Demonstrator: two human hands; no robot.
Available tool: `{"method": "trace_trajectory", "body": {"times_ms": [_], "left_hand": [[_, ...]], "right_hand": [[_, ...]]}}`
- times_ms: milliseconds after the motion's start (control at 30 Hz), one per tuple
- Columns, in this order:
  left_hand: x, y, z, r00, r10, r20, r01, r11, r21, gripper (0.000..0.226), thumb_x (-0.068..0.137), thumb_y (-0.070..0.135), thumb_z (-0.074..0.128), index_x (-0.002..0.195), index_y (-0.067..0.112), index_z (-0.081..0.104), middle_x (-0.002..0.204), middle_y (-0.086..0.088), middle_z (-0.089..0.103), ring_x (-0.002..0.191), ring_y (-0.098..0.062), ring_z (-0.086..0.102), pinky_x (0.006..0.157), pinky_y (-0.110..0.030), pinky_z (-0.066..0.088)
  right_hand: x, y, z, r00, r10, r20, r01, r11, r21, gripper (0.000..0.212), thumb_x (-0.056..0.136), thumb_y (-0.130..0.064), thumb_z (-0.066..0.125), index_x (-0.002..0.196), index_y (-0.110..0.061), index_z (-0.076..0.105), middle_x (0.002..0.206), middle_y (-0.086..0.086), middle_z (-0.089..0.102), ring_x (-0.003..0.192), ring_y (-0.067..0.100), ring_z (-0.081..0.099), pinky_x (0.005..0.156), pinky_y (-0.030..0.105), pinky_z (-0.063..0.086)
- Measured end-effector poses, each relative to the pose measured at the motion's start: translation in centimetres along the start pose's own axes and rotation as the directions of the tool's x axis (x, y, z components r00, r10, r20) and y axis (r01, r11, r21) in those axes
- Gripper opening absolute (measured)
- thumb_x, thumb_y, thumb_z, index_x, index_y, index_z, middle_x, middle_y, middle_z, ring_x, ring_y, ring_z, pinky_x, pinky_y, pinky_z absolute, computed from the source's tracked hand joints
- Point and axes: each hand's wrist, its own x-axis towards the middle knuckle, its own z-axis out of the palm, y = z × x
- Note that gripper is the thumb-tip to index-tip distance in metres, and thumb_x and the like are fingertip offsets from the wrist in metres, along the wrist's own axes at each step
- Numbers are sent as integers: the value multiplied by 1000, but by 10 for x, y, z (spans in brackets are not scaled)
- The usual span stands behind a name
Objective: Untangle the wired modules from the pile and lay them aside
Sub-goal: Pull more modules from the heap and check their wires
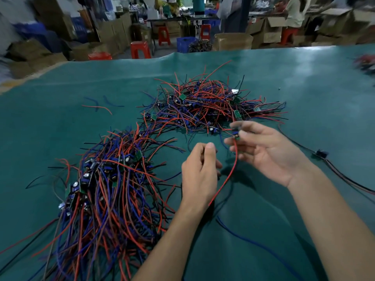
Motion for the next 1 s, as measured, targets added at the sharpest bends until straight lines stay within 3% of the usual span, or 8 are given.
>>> {"method": "trace_trajectory", "body": {"times_ms": [133, 333, 467, 567, 767, 833, 933, 1000], "left_hand": [[1, -2, 0, 993, 66, 97, -69, 997, 31, 31, 93, 47, 52, 89, 20, 67, 66, 6, 66, 58, -10, 57, 60, -31, 46], [1, -2, 1, 990, 33, 140, -31, 999, -15, 21, 89, 31, 62, 106, 20, 68, 86, -2, 77, 79, -25, 73, 74, -44, 59], [1, -4, 0, 990, 52, 129, -48, 998, -32, 10, 94, 20, 62, 101, 27, 67, 71, 2, 71, 53, -14, 61, 54, -27, 51], [2, -6, 0, 992, 33, 122, -34, 999, 3, 17, 95, 13, 63, 93, 29, 70, 63, 7, 68, 49, -6, 56, 53, -21, 47], [1, -5, 2, 991, 9, 132, -15, 999, 47, 13, 95, 12, 63, 89, 21, 71, 60, 5, 67, 50, -5, 56, 57, -23, 47], [1, -5, 2, 989, 10, 148, -20, 997, 68, 12, 95, 13, 63, 88, 20, 71, 59, 5, 66, 49, -3, 56, 57, -23, 47], [1, -4, 1, 989, -3, 145, -7, 998, 68, 12, 96, 16, 63, 87, 20, 69, 59, 5, 67, 50, -6, 56, 58, -28, 50], [1, -4, 0, 992, 1, 128, -8, 998, 59, 13, 97, 19, 62, 85, 21, 67, 59, 4, 67, 50, -8, 57, 56, -30, 50]], "right_hand": [[3, 11, 7, 999, 23, 24, -21, 998, -64, 29, 77, -9, 70, 105, -12, 67, 103, 15, 76, 85, 20, 71, 73, 30, 56], [3, 14, 13, 999, -30, 13, 30, 999, -43, 26, 87, 14, 54, 95, -8, 65, 111, 16, 76, 91, 19, 72, 74, 28, 57], [3, 13, 19, 999, -45, 18, 46, 998, -42, 17, 91, 4, 54, 87, -10, 62, 109, 19, 76, 85, 17, 70, 68, 27, 51], [3, 17, 18, 986, -147, -74, 128, 966, -223, 11, 91, -3, 66, 88, -14, 64, 101, 14, 78, 86, 15, 68, 67, 25, 45], [5, 16, 10, 909, -349, -229, 244, 889, -387, 31, 82, 9, 75, 89, -16, 57, 80, 7, 79, 83, 12, 76, 59, 17, 48], [6, 18, 10, 875, -417, -247, 268, 841, -469, 35, 82, 9, 76, 83, -17, 52, 78, 5, 79, 81, 12, 77, 67, 21, 56], [8, 24, 16, 786, -579, -218, 282, 649, -706, 43, 82, -1, 78, 75, -24, 42, 76, -2, 77, 82, 6, 76, 75, 31, 57], [8, 27, 21, 760, -615, -212, 325, 641, -695, 46, 83, -4, 78, 72, -23, 38, 73, 0, 75, 83, 7, 75, 73, 34, 57]]}}
